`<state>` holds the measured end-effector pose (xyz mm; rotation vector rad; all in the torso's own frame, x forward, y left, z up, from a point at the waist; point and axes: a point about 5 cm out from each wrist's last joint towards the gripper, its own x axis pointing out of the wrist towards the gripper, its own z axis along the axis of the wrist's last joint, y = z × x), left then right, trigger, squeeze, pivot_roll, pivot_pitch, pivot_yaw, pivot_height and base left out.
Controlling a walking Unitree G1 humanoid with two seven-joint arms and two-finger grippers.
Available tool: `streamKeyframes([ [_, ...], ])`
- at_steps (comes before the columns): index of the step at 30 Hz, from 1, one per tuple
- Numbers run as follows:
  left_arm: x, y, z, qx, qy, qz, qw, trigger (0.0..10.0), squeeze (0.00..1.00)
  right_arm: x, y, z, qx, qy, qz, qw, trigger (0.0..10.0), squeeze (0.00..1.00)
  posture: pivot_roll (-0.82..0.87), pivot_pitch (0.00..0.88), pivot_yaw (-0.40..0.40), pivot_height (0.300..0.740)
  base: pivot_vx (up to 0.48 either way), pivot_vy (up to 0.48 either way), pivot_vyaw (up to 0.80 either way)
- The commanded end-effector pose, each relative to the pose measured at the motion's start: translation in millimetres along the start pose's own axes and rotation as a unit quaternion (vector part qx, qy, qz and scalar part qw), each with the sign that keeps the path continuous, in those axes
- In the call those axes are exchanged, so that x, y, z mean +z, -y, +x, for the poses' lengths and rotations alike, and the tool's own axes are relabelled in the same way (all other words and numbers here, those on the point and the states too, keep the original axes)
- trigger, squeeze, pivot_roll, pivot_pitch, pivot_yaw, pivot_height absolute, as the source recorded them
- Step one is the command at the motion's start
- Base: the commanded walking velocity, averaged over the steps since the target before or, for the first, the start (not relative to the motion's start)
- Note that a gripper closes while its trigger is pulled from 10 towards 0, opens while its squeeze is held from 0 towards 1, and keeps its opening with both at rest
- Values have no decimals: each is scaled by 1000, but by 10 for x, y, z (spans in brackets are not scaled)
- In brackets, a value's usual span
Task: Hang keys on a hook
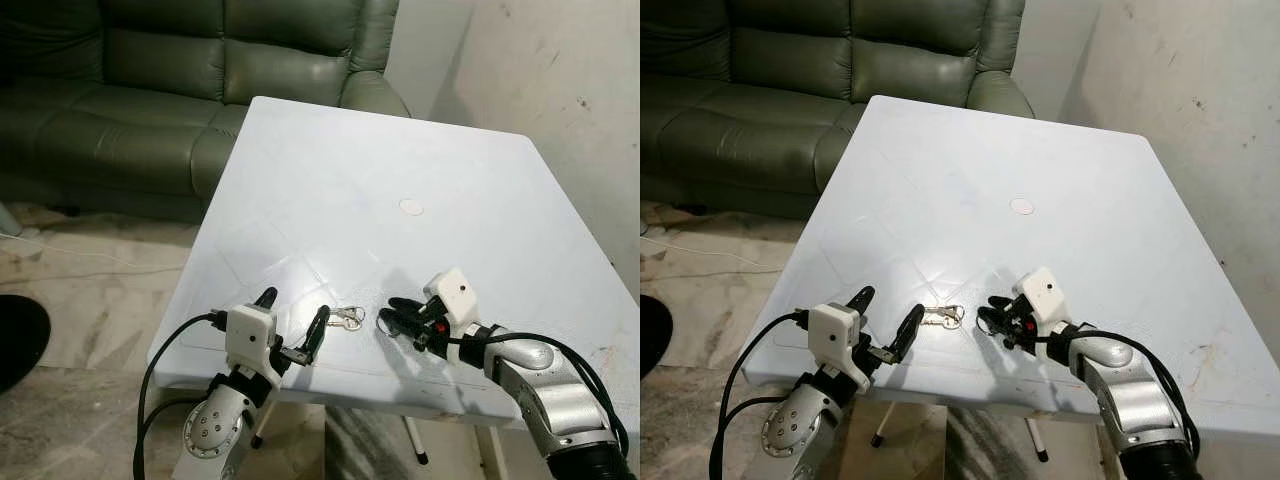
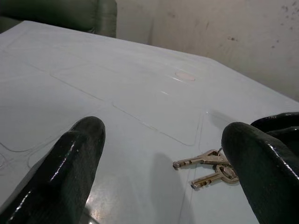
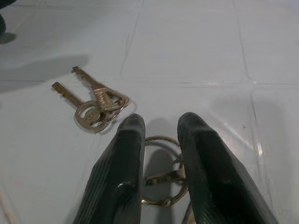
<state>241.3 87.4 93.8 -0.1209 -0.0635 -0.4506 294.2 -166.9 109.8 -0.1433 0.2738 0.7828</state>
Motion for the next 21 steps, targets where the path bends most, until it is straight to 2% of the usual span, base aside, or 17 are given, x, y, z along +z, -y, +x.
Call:
streamKeyframes([
  [1, 9, 17, 16, -2, 3, -2, 1000, 10000, 0, 19, 57, -23, -9, 4, 5, 1000, 10000, 0, 45, 90, -136, 740, 0, 0, 0],
  [7, 11, 13, 27, -2, 4, -1, 1000, 10000, 0, 29, 75, 0, -20, 1, -3, 1000, 10000, 0, 48, 81, -136, 740, 0, 0, 0],
  [11, 16, 16, 32, -3, 5, -1, 1000, 10000, 0, -8, 117, 22, -45, -20, -4, 999, 10000, 0, 50, 76, -137, 740, 0, 0, 0],
  [15, 21, 15, 36, -3, 6, -1, 1000, 10000, 0, -52, 142, 7, -47, -37, -7, 998, 10000, 0, 49, 76, -136, 740, 0, 0, 0],
  [21, 27, 11, 45, -3, 7, -1, 1000, 10000, 0, -81, 120, -34, -15, -43, -19, 999, 10000, 0, 47, 79, -136, 740, 0, 0, 0],
])
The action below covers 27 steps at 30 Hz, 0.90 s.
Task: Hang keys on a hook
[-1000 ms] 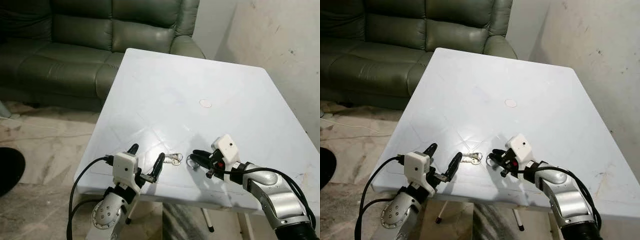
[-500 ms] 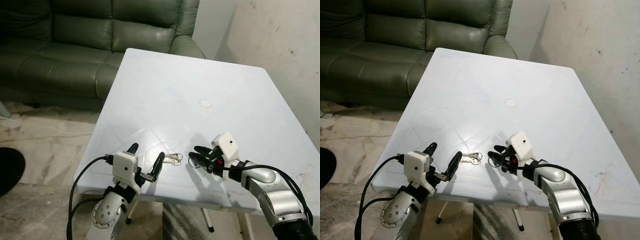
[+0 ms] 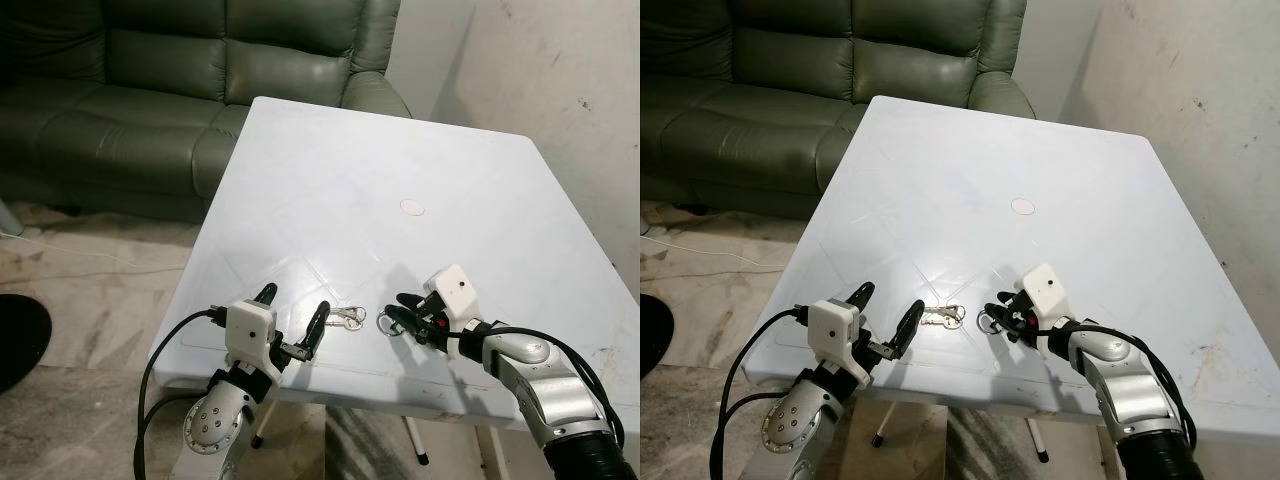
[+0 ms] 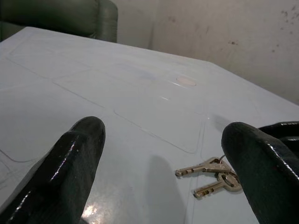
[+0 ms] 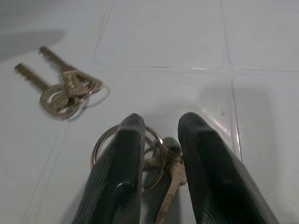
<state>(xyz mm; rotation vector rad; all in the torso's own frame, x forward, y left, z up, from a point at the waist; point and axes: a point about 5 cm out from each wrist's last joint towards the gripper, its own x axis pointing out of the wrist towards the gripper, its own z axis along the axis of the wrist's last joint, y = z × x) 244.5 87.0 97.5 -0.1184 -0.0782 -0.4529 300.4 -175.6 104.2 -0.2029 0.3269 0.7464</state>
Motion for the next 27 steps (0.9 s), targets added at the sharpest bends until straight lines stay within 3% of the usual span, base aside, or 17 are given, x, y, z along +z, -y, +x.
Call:
streamKeyframes([
  [1, -5, 15, 14, -1, 0, -4, 1000, 10000, 0, -26, 25, -41, 1, -9, -10, 1000, 10000, 0, 45, 80, -134, 740, 0, 0, 0],
  [8, -5, 15, 19, -1, 1, -5, 1000, 10000, 0, -33, 35, -46, 2, -5, -4, 1000, 10000, 0, 42, 81, -133, 740, 0, 0, 0],
  [9, -4, 19, 19, -2, 1, -5, 1000, 10000, 0, -31, 36, -45, 2, -3, -4, 1000, 5686, 0, 42, 81, -133, 740, 0, 0, 0],
  [11, -2, 20, 20, -2, 1, -5, 1000, 10000, 0, -22, 39, -47, -2, 1, -17, 1000, 5843, 0, 41, 83, -131, 740, 0, 0, 0],
  [12, -2, 20, 20, -3, 1, -5, 1000, 10000, 0, -41, 41, -45, -3, -6, -10, 1000, 8196, 0, 41, 83, -131, 740, 0, 0, 0],
  [13, 0, 21, 21, -3, 1, -5, 1000, 10000, 0, -52, 36, -47, 1, -5, -6, 1000, 6980, 0, 40, 86, -130, 740, 0, 0, 0],
  [15, 1, 22, 21, -3, 1, -5, 1000, 10000, 0, -66, 33, -56, 2, -7, -7, 1000, 5961, 0, 39, 86, -130, 740, 0, 0, 0],
  [16, 3, 22, 22, -2, 1, -9, 1000, 10000, 0, -85, 32, -60, 0, -12, -13, 1000, 8980, 0, 38, 89, -130, 740, 0, 0, 0],
  [17, 3, 22, 23, -1, 1, -10, 1000, 10000, 0, -91, 33, -62, -1, -14, -15, 1000, 8980, 0, 38, 89, -130, 740, 0, 0, 0],
  [18, 4, 22, 22, -1, 1, -10, 1000, 10000, 0, -98, 32, -63, 0, -16, -15, 1000, 9647, 0, 38, 89, -130, 740, 0, 0, 0],
  [19, 4, 22, 22, -1, 1, -10, 1000, 10000, 0, -98, 32, -63, 0, -16, -15, 1000, 9647, 0, 38, 89, -130, 740, 0, 0, 0],
  [20, 4, 24, 21, -1, 1, -10, 1000, 10000, 0, -108, 25, -69, 3, -17, -9, 1000, 7529, 0, 38, 90, -131, 740, 0, 0, 0],
  [23, 2, 25, 21, -1, 1, -10, 1000, 10000, 0, -119, 28, -74, 3, -21, -15, 1000, 8588, 0, 37, 90, -132, 740, 0, 0, 0],
  [25, 2, 25, 21, -1, 1, -10, 1000, 10000, 0, -126, 30, -74, 4, -21, -15, 1000, 8157, 0, 37, 90, -132, 740, 0, 0, 0],
  [27, 3, 29, 22, -1, 2, -11, 1000, 10000, 0, -129, 33, -79, 7, -20, -11, 1000, 667, 0, 37, 90, -134, 740, 0, 0, 0],
])
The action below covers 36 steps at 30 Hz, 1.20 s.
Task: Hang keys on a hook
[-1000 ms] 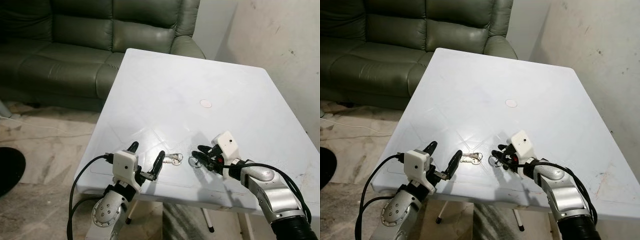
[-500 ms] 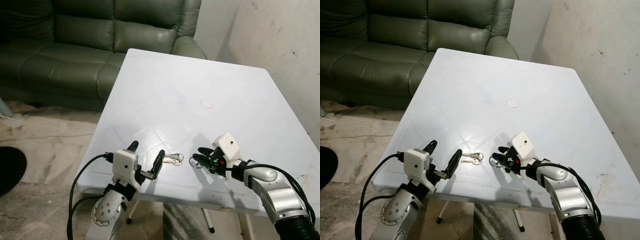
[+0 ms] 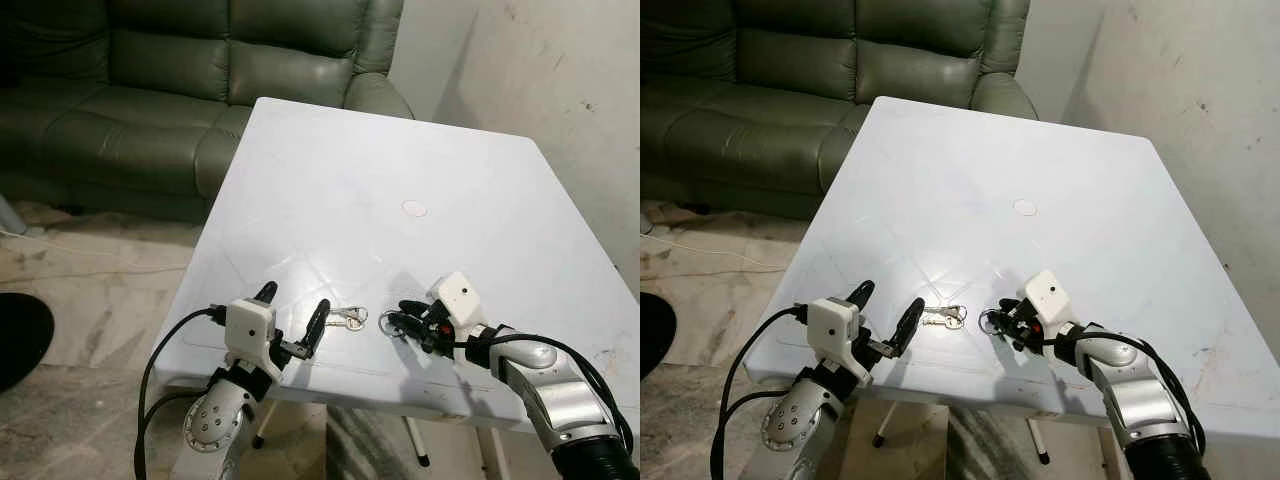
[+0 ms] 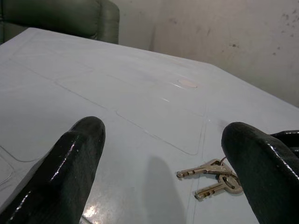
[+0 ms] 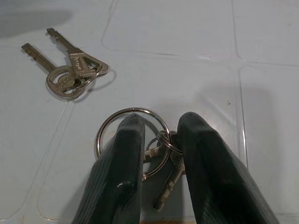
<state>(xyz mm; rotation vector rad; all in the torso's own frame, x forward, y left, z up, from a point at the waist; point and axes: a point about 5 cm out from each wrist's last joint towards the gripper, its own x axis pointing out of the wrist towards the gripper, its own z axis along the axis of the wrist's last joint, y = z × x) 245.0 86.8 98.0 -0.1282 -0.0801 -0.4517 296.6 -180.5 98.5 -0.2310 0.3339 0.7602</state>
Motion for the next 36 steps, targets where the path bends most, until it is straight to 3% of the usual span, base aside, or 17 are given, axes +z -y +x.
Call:
streamKeyframes([
  [1, -2, 29, 16, -1, 0, -7, 1000, 10000, 0, -51, 29, -43, 0, -10, 5, 1000, 0, 0, 37, 91, -134, 740, 0, 0, 0],
  [22, 0, 40, -1, -1, 0, -13, 1000, 10000, 0, -29, 26, -22, -10, 12, 22, 1000, 0, 0, 41, 91, -135, 740, 0, 0, 0],
  [29, 10, 38, 15, -2, 1, -17, 1000, 10000, 0, 85, 117, -8, -75, 70, 55, 993, 0, 0, 42, 87, -131, 740, 0, 0, 0],
  [31, 14, 24, 31, -3, 1, -18, 1000, 10000, 0, 206, 274, -23, -148, 139, 147, 968, 0, 0, 41, 85, -126, 740, 0, 0, 0],
  [36, 35, 1, 56, -5, 3, -18, 1000, 10000, 0, 315, 339, -109, -184, 223, 208, 934, 0, 0, 39, 81, -120, 740, 0, 0, 0],
])
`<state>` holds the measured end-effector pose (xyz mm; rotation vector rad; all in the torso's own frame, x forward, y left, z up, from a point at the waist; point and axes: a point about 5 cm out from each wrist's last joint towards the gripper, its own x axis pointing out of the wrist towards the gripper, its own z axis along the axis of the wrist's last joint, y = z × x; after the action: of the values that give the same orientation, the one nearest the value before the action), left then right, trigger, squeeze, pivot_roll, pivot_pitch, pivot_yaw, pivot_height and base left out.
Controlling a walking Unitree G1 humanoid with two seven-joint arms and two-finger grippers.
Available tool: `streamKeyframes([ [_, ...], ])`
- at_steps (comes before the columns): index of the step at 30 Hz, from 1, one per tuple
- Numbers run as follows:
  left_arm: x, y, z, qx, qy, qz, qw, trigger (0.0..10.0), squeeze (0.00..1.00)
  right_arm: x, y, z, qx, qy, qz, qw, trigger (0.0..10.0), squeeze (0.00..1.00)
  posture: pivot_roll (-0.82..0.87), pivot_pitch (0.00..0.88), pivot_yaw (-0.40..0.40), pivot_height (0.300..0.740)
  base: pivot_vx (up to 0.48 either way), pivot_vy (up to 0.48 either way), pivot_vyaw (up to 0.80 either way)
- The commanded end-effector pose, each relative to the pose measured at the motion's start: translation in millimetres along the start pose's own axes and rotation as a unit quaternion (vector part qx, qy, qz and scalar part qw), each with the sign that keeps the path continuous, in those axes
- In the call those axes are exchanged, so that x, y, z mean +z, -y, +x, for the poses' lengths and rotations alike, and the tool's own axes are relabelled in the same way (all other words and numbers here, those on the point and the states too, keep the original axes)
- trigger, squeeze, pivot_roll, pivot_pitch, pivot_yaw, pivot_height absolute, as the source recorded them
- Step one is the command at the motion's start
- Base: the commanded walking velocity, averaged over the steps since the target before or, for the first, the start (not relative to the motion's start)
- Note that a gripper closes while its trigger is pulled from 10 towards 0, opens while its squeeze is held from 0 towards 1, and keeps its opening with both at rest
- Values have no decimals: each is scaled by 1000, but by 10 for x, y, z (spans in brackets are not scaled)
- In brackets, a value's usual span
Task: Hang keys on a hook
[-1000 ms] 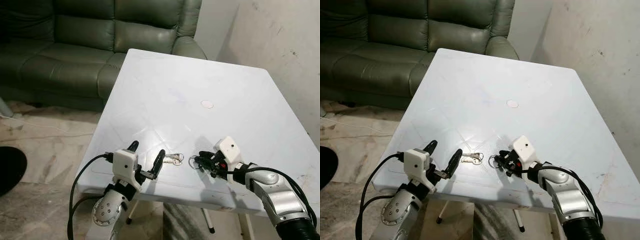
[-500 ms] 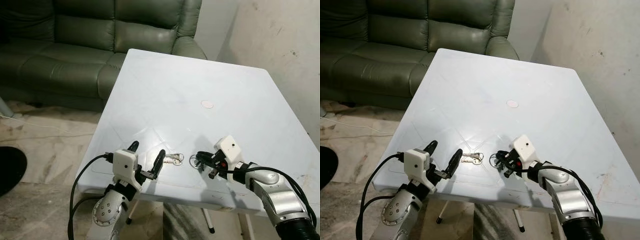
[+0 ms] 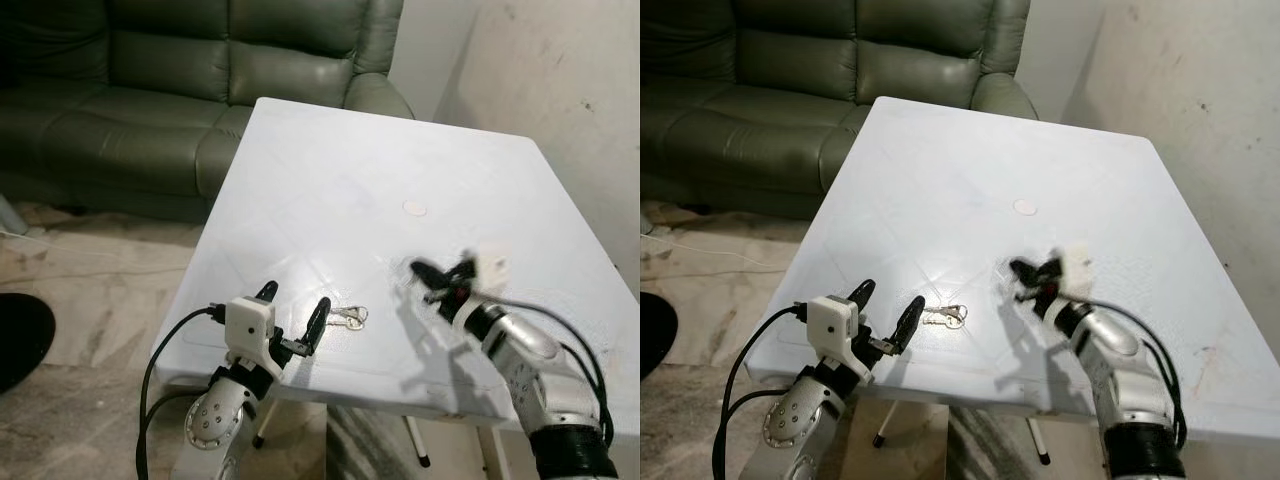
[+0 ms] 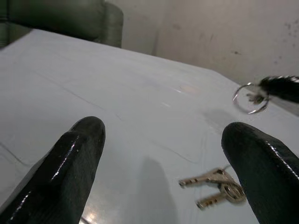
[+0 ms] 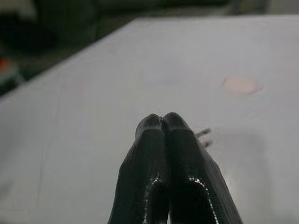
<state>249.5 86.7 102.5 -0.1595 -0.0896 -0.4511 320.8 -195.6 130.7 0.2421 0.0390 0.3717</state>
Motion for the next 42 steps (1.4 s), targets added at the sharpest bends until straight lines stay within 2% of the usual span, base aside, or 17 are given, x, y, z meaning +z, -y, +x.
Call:
streamKeyframes([
  [1, 7, -12, 36, -4, -3, -1, 1000, 10000, 0, 102, 40, -48, -30, 55, 15, 998, 0, 0, 38, 77, -116, 740, 0, 0, 0],
  [5, 44, -72, 82, 1, 2, 1, 1000, 10000, 0, 128, 19, -74, -57, 86, 12, 995, 0, 0, 37, 74, -114, 740, 0, 0, 0],
  [7, 95, -188, 145, 26, 8, 6, 1000, 10000, 0, 152, -70, -128, -77, 120, -42, 989, 0, 0, 33, 68, -110, 740, 0, 0, 0],
  [10, 178, -315, 207, 58, 23, 1, 998, 10000, 0, 142, -150, -194, -92, 138, -33, 986, 0, 0, 29, 61, -107, 740, 0, 0, 0],
  [12, 197, -339, 216, 66, 26, 2, 998, 10000, 0, 145, -182, -212, -89, 142, -42, 985, 0, 0, 29, 61, -107, 740, 0, 0, 0],
  [13, 215, -366, 226, 73, 27, 1, 997, 10000, 0, 142, -234, -230, -84, 144, -60, 984, 3137, 0, 26, 60, -105, 740, 0, 0, 0],
  [14, 232, -388, 234, 81, 29, -1, 996, 10000, 0, 134, -275, -246, -83, 147, -69, 983, 10000, 0, 26, 60, -105, 740, 0, 0, 0],
  [16, 265, -410, 241, 87, 38, -17, 995, 10000, 0, 110, -342, -292, -91, 157, -74, 981, 10000, 0, 19, 62, -101, 740, 0, 0, 0],
  [18, 282, -402, 234, 82, 39, -2, 996, 10000, 0, 56, -380, -337, -114, 159, -83, 977, 10000, 0, 16, 64, -96, 740, 0, 0, 0],
  [21, 291, -387, 217, 78, 48, -3, 996, 10000, 0, -19, -413, -384, -133, 158, -86, 975, 10000, 0, 13, 65, -90, 740, 0, 0, 0],
  [29, 129, -469, 140, 95, 22, 2, 995, 10000, 0, -234, -423, -490, -168, 120, -98, 973, 10000, 0, 10, 70, -88, 740, 0, 0, 0],
  [33, 134, -540, 174, 111, 26, 7, 993, 10000, 0, -266, -402, -493, -177, 112, -105, 972, 10000, 0, 7, 72, -89, 740, 0, 0, 0],
  [36, 217, -615, 283, 113, 36, 15, 993, 10000, 0, -233, -382, -428, -176, 109, -120, 971, 10000, 0, 12, 74, -85, 740, 0, 0, 0],
  [42, 290, -688, 368, 110, 40, 25, 993, 10000, 0, -247, -348, -363, -181, 94, -122, 971, 10000, 0, 14, 77, -81, 740, 0, 0, 0],
])
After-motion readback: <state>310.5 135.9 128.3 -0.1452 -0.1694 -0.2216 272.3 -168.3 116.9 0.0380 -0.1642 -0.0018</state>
